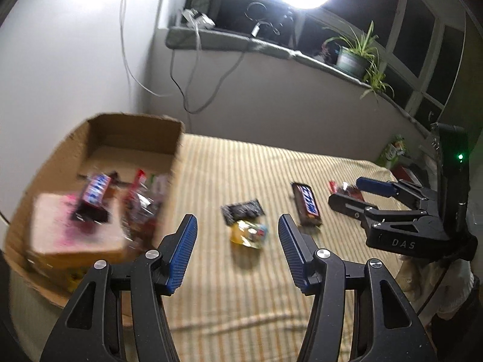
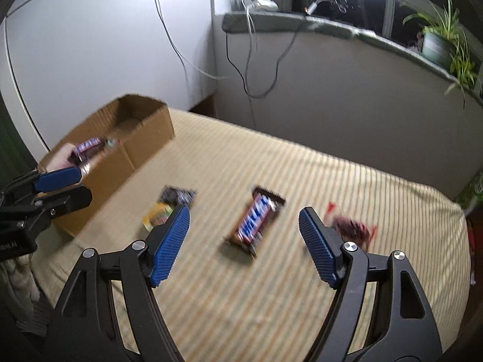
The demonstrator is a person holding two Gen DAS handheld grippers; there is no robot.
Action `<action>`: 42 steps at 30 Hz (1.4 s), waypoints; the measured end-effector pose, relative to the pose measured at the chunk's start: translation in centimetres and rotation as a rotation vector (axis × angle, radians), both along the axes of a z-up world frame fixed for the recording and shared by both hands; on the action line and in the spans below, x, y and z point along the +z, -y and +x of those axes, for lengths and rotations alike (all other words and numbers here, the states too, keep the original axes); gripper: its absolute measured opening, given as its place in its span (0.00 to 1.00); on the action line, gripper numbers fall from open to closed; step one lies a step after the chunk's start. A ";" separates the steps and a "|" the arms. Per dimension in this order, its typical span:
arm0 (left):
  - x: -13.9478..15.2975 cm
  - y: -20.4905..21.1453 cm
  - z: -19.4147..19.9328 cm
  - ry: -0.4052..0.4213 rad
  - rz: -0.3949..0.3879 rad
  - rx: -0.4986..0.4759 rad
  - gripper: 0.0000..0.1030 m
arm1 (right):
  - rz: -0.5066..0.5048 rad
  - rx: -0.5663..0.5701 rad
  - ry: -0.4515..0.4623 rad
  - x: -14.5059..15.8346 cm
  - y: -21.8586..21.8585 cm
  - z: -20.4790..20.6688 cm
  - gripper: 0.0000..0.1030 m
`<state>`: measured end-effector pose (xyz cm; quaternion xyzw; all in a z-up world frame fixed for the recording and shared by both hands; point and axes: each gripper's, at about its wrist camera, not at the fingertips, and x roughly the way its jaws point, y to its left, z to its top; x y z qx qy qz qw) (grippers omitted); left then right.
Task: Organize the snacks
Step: 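Move both open tools back to the remaining snacks, then grasp a chocolate bar with the right tool while the left tool grasps the yellow jelly cup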
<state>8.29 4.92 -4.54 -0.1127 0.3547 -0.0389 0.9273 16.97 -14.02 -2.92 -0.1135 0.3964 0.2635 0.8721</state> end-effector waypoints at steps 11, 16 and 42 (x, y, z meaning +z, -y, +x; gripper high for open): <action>-3.5 3.1 2.1 -0.090 0.024 -0.044 0.54 | -0.005 0.001 -0.116 -3.9 1.2 1.3 0.75; -4.6 3.3 3.6 -0.121 0.042 -0.039 0.53 | -0.013 -0.011 -0.137 -4.9 0.2 2.7 0.75; -6.3 4.4 5.7 -0.146 0.117 -0.047 0.33 | -0.102 -0.047 -0.159 -6.7 -2.1 6.1 0.29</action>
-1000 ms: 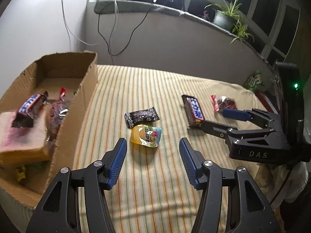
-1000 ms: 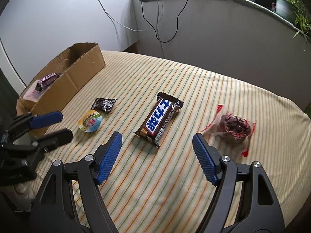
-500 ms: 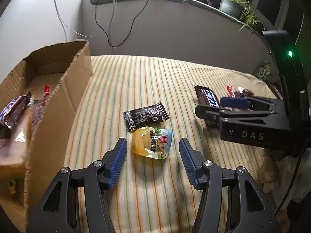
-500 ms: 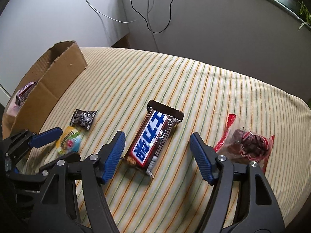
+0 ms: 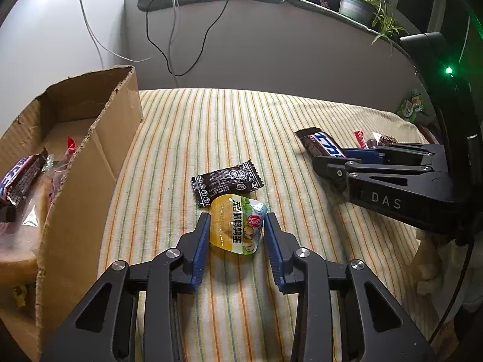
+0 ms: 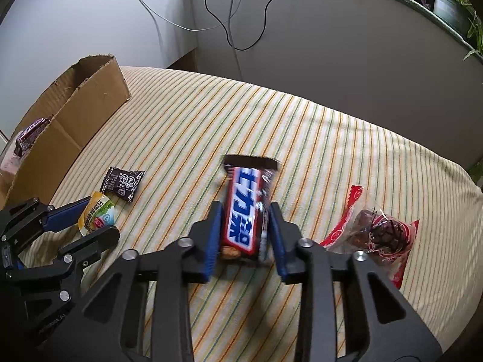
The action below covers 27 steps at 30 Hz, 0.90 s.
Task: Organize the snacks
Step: 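Grasp a chocolate bar with the right tool while the left tool grasps the yellow jelly cup, then carry the chocolate bar and jelly cup into the box and open both tools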
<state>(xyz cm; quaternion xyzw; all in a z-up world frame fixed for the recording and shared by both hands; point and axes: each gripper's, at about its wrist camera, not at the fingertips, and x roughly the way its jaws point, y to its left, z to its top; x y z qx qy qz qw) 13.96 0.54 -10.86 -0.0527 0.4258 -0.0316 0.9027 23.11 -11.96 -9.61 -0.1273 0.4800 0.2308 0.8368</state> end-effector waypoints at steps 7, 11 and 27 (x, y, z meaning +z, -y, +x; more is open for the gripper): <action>0.3 -0.4 -0.5 0.012 -0.017 -0.002 0.32 | 0.026 -0.018 -0.008 0.3 0.9 -0.4 0.29; 0.8 -0.6 -0.7 0.021 -0.029 -0.004 0.32 | 0.038 -0.020 -0.002 0.9 1.3 -0.7 0.29; 4.7 -3.2 -3.1 0.121 -0.041 0.027 0.32 | 0.087 0.046 0.065 5.6 -1.2 -2.9 0.29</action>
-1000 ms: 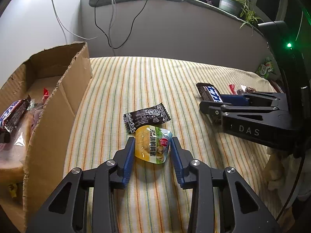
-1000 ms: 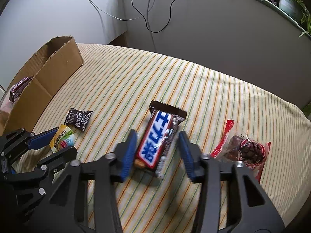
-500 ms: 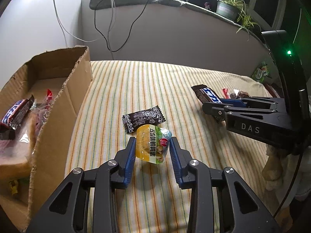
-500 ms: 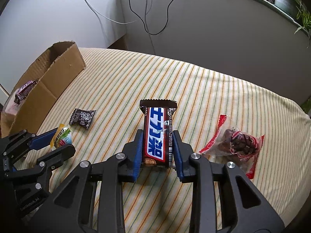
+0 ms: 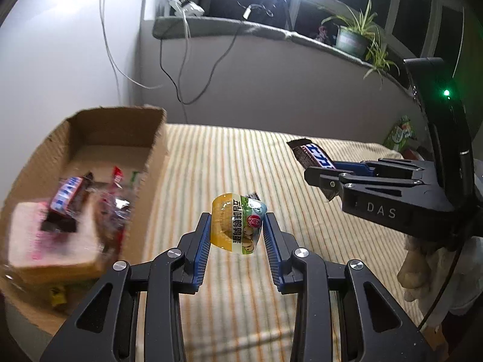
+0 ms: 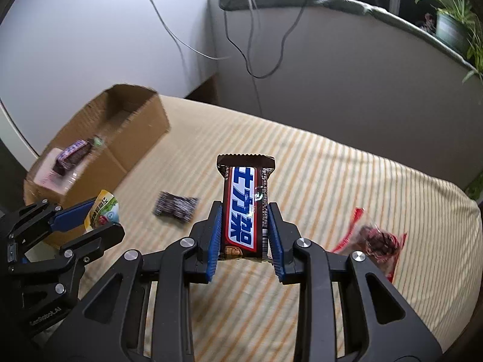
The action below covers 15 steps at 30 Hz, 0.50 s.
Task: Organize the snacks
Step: 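Carry the chocolate bar and jelly cup into the box and open both tools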
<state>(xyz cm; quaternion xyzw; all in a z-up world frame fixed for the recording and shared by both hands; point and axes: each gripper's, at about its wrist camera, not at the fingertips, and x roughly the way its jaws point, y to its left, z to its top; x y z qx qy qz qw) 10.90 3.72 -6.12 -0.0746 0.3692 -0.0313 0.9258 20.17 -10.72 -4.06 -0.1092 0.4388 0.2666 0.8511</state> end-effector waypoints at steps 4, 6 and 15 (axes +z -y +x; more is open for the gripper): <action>1.1 -1.5 -0.5 0.027 0.000 0.024 0.32 | 0.009 0.028 0.018 1.1 -1.5 -0.4 0.29; 1.5 -2.4 -0.9 0.037 0.001 0.039 0.32 | 0.013 0.042 0.027 1.6 -2.4 -0.5 0.29; 2.5 -5.6 -2.0 0.063 -0.003 0.098 0.32 | 0.023 0.110 0.049 2.8 -7.0 -0.6 0.29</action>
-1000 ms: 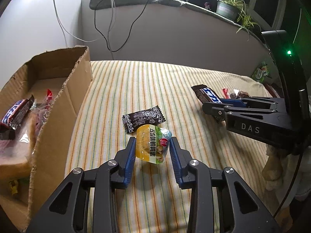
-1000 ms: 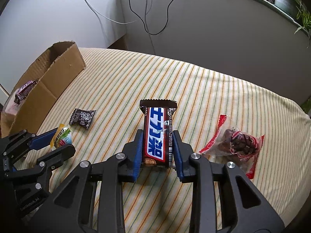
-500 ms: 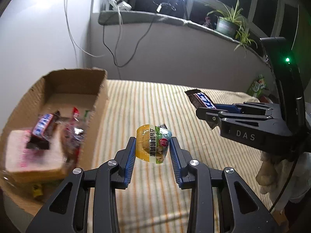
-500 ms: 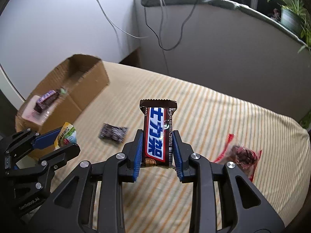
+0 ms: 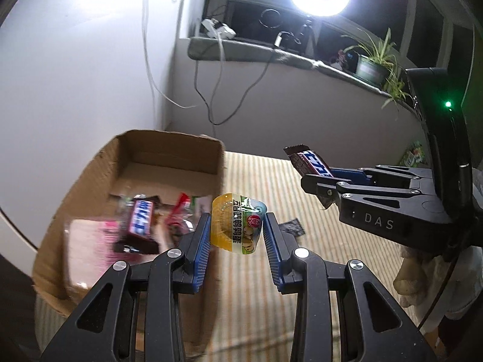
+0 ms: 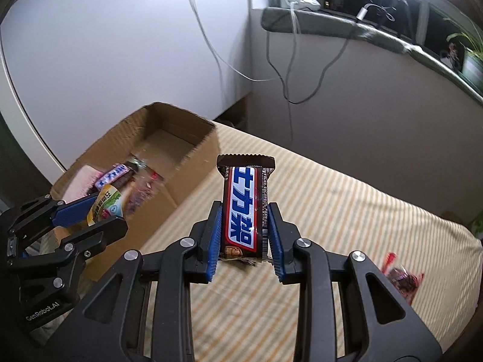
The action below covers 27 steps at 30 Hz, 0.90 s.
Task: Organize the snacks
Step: 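Carry the chocolate bar and jelly cup into the box and open both tools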
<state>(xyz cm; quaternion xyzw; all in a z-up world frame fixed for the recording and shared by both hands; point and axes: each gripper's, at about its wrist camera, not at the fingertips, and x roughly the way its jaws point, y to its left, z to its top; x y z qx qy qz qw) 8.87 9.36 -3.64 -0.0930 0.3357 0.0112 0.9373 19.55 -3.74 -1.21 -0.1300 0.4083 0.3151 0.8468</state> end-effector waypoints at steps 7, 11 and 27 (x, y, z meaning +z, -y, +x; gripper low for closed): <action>0.4 -2.7 -0.5 0.007 0.004 0.052 0.32 | 0.000 0.061 0.009 0.2 -4.2 -0.4 0.29; 0.7 -4.1 -0.8 0.010 0.007 0.076 0.32 | 0.003 0.093 0.006 0.2 -6.4 -0.7 0.29; 0.1 -7.7 -0.4 -0.005 -0.005 0.132 0.32 | -0.018 0.146 -0.039 -1.9 -11.7 0.3 0.29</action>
